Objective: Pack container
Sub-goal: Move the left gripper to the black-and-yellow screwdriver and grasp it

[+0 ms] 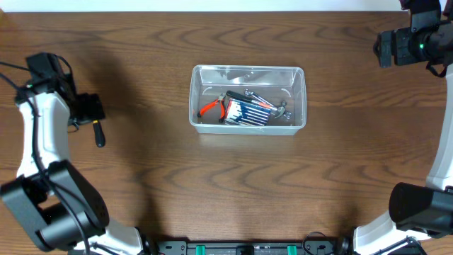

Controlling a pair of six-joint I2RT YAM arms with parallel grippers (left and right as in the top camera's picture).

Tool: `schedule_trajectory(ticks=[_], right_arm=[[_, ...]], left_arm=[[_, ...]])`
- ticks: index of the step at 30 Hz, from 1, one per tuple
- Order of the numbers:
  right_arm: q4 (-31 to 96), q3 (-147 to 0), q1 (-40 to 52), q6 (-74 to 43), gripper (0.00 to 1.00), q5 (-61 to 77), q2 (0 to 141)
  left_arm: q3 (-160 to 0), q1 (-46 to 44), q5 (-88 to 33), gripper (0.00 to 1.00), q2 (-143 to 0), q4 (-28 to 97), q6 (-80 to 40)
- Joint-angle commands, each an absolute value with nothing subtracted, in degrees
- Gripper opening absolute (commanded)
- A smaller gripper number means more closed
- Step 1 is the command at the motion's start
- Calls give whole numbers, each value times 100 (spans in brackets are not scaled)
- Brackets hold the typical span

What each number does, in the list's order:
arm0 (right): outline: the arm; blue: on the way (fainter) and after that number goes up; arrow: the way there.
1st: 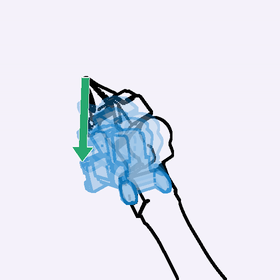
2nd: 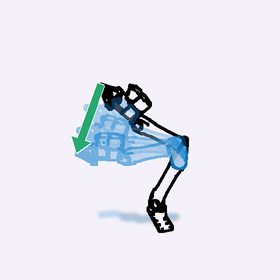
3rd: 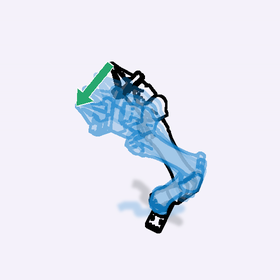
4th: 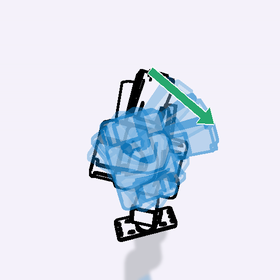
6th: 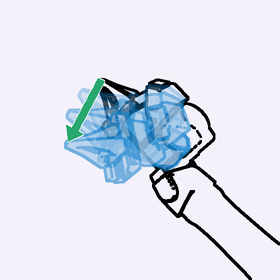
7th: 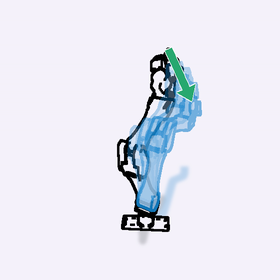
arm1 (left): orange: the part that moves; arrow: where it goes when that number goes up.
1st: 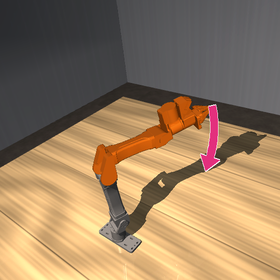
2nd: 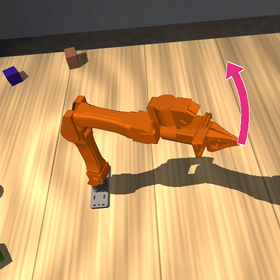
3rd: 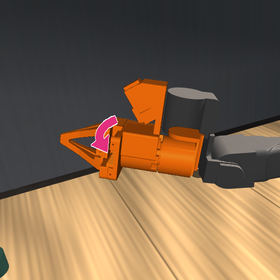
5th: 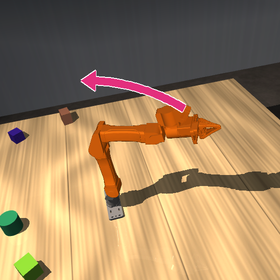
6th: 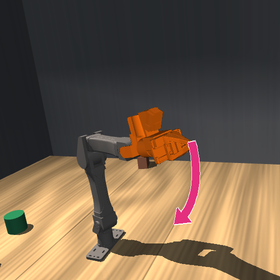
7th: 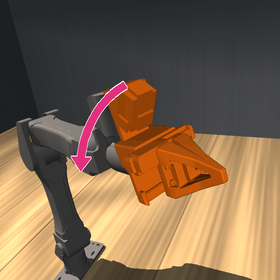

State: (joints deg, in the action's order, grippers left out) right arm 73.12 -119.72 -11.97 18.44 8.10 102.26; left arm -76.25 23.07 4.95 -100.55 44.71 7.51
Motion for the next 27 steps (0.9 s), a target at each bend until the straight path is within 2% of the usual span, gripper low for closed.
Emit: schedule_trajectory(ticks=[1, 15, 27], right_arm=[[7343, -11996, -1197, 1785, 98, 856, 10162], [7636, -11996, -1197, 1785, 98, 832, 10162], [7664, -11996, -1199, 1809, 99, 829, 10162]], left_arm=[[-7343, 2211, 231, 98, -10361, 4235, 812], [-7238, 2156, 231, 98, -11537, 3854, 867], [-7238, 2156, 226, 100, -11605, 3800, 869]])
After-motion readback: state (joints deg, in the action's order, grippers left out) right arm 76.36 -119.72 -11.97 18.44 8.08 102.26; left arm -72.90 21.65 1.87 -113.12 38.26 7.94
